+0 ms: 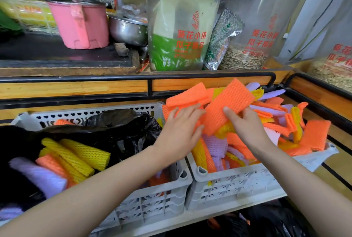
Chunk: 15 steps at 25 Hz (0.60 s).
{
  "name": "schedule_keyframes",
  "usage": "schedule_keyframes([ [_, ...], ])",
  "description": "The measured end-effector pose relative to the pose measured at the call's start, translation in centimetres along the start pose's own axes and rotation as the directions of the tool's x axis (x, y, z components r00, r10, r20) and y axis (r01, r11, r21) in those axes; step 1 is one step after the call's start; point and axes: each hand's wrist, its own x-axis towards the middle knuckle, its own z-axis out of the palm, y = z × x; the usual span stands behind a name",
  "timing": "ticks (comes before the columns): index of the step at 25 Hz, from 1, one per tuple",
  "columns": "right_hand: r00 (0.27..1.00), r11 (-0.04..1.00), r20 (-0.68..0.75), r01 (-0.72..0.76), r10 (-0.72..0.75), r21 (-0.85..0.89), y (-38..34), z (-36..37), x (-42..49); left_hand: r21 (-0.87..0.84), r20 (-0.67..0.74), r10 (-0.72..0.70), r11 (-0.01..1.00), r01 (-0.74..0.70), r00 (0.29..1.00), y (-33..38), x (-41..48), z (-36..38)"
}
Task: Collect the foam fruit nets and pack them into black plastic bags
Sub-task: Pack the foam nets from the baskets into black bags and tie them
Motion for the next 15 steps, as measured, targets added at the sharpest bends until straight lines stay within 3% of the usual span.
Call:
schedule_keyframes([
  [4,0.997,0.995,-0.04,-0.067,0.064,-0.08,2.2,-0.8,1.7,0.137,0.117,-0.181,0.977,0.165,0.977,-3.9,3.5,1.8],
  [10,0.997,0.988,-0.012,-0.078,0.077,-0.135,4.5,-0.3,3.0,0.133,0.337,-0.382,0.924,0.358,0.86,-8.5,7.1,4.2],
  [12,0.997,0.988,-0.021,-0.081,0.079,-0.131,4.7,-0.3,3.2,0.131,0.323,-0.387,0.922,0.364,0.864,-8.9,7.4,4.5],
  [15,0.997,0.996,-0.03,-0.071,0.069,-0.061,4.6,-0.4,3.0,0.111,0.193,-0.381,0.924,0.365,0.904,-8.9,7.3,3.8],
])
